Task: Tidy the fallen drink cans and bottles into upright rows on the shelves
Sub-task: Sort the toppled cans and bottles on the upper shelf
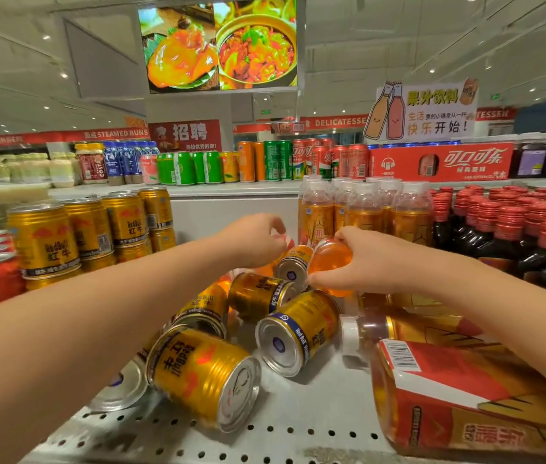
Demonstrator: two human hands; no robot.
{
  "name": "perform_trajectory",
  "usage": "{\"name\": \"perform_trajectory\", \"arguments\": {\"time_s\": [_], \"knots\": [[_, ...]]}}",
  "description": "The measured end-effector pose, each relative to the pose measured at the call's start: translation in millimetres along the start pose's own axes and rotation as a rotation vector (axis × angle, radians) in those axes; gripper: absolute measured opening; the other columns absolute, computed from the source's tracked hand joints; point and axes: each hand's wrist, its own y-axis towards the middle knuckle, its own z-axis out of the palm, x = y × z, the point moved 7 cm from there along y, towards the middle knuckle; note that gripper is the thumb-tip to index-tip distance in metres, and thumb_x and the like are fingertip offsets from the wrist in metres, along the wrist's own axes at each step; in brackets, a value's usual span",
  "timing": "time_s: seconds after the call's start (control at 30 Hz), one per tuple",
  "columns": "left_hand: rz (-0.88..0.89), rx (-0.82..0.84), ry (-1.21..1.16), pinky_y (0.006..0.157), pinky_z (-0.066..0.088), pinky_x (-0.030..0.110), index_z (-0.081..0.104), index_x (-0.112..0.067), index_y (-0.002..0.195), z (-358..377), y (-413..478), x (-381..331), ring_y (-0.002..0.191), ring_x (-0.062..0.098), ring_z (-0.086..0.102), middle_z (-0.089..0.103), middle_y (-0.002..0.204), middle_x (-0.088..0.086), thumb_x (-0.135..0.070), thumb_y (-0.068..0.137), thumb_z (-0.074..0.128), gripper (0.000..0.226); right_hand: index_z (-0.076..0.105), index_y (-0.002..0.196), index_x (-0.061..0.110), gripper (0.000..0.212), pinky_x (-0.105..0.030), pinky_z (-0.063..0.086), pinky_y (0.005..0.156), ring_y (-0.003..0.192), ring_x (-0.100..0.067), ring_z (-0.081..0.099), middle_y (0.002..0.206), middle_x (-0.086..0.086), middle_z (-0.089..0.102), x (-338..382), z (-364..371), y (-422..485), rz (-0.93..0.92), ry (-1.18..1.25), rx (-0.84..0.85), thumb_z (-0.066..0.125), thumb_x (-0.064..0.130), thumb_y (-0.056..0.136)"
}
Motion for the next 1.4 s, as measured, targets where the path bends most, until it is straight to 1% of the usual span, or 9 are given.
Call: {"name": "perform_trajectory", "arguments": {"time_s": [0.1,0.17,0.27,0.4,0.57,0.73,0.93,1.27,1.4], "knots": [[0.067,0.21,0.126,0.107,0.043,0.036,0.043,-0.027,0.151,27,9,8,0.136,0.026,0.048,0.046,0.154,0.003,-0.036,0.097,0.062,0.059,0.032,0.147,0.035,0.107,-0.02,0.051,0.075,0.099,-0.009,0.058,0.132,0.013,0.055,4,0,-2,-0.067,0.02,-0.002,0.061,0.086,0.058],[0.113,0.291,0.135,0.115,0.039,0.042,0.037,-0.029,0.155,42,17,5,0.14,0.026,0.044,0.042,0.158,0.002,-0.038,0.094,0.068,0.069,0.027,0.146,0.051,0.097,-0.013,0.044,0.066,0.094,-0.003,0.059,0.126,0.021,0.055,9,1,-3,-0.132,0.045,-0.008,0.062,0.083,0.061],[0.154,0.363,0.125,0.114,0.039,0.049,0.034,-0.033,0.156,52,31,-4,0.138,0.027,0.044,0.045,0.154,0.002,-0.049,0.087,0.074,0.081,0.037,0.13,0.062,0.073,-0.014,0.048,0.062,0.082,0.004,0.062,0.107,0.024,0.063,11,1,-1,-0.147,0.076,-0.014,0.066,0.079,0.065],[0.19,0.379,0.235,0.111,0.041,0.053,0.028,-0.033,0.157,64,45,-10,0.136,0.031,0.045,0.047,0.15,0.007,-0.056,0.083,0.076,0.091,0.039,0.12,0.066,0.063,-0.014,0.053,0.054,0.074,0.009,0.064,0.092,0.02,0.069,9,4,1,-0.136,0.124,-0.02,0.066,0.077,0.065],[0.248,0.279,0.266,0.108,0.043,0.052,0.034,-0.025,0.146,64,55,-11,0.126,0.031,0.054,0.056,0.141,0.006,-0.057,0.08,0.076,0.085,0.043,0.12,0.061,0.062,-0.02,0.059,0.066,0.078,0.006,0.066,0.097,0.022,0.067,6,9,5,-0.105,0.178,-0.016,0.068,0.076,0.065],[0.21,0.378,0.162,0.111,0.043,0.048,0.031,-0.025,0.154,64,55,2,0.13,0.026,0.051,0.049,0.15,0.003,-0.055,0.083,0.075,0.089,0.047,0.119,0.06,0.064,-0.022,0.061,0.069,0.084,-0.001,0.068,0.105,0.024,0.064,5,12,7,-0.054,0.252,0.035,0.071,0.078,0.062],[0.117,0.431,0.19,0.095,0.05,0.039,0.034,-0.029,0.152,50,56,33,0.119,0.024,0.053,0.049,0.146,0.004,-0.051,0.09,0.063,0.072,0.044,0.131,0.058,0.073,-0.028,0.056,0.088,0.102,-0.001,0.059,0.124,0.022,0.057,11,21,13,-0.082,0.191,0.116,0.074,0.075,0.067],[0.141,0.358,0.347,0.102,0.044,0.044,0.032,-0.032,0.155,42,48,35,0.133,0.031,0.047,0.047,0.151,0.006,-0.064,0.092,0.051,0.073,0.044,0.133,0.058,0.071,-0.019,0.052,0.083,0.109,-0.002,0.055,0.129,0.023,0.052,11,22,20,-0.076,0.152,0.231,0.074,0.073,0.07],[0.136,0.336,0.401,0.097,0.045,0.039,0.034,-0.024,0.154,45,44,23,0.129,0.029,0.051,0.048,0.151,0.006,-0.061,0.095,0.052,0.072,0.046,0.135,0.056,0.061,-0.007,0.038,0.068,0.093,0.01,0.048,0.139,0.023,0.049,13,31,20,-0.124,0.054,0.216,0.07,0.066,0.08]]}}
